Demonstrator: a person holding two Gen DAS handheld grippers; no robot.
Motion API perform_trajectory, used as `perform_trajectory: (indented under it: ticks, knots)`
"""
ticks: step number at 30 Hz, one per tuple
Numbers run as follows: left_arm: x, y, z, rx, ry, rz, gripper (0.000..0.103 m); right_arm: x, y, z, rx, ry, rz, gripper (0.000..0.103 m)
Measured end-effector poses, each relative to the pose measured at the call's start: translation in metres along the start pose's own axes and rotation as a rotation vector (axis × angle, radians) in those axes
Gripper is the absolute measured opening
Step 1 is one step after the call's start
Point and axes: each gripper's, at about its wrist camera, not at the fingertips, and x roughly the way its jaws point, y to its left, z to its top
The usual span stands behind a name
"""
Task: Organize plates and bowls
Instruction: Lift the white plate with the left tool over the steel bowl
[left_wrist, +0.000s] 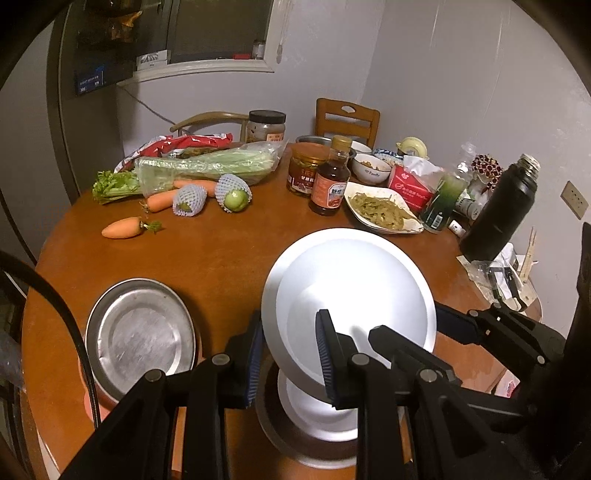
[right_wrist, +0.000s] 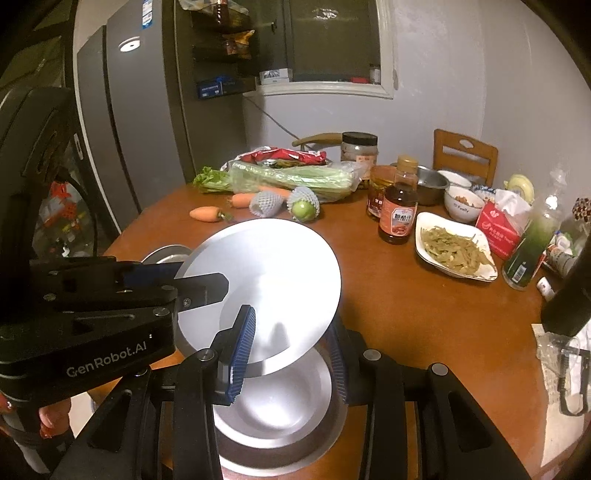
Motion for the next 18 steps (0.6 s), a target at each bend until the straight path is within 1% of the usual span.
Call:
perform_trajectory:
  ticks: [10, 18]
  knots:
    - [-0.015, -0.001, -0.015, 0.0, -0.015, 0.004, 0.027, -0.019, 0.012, -0.01, -0.014, -0.015, -0.001, 0.04]
    - [-0.014, 0.0, -0.029, -0.006, 0.003, -0.003, 0.027, -0.019, 0.014, -0.021, -0.012, -0.006, 0.005, 0.04]
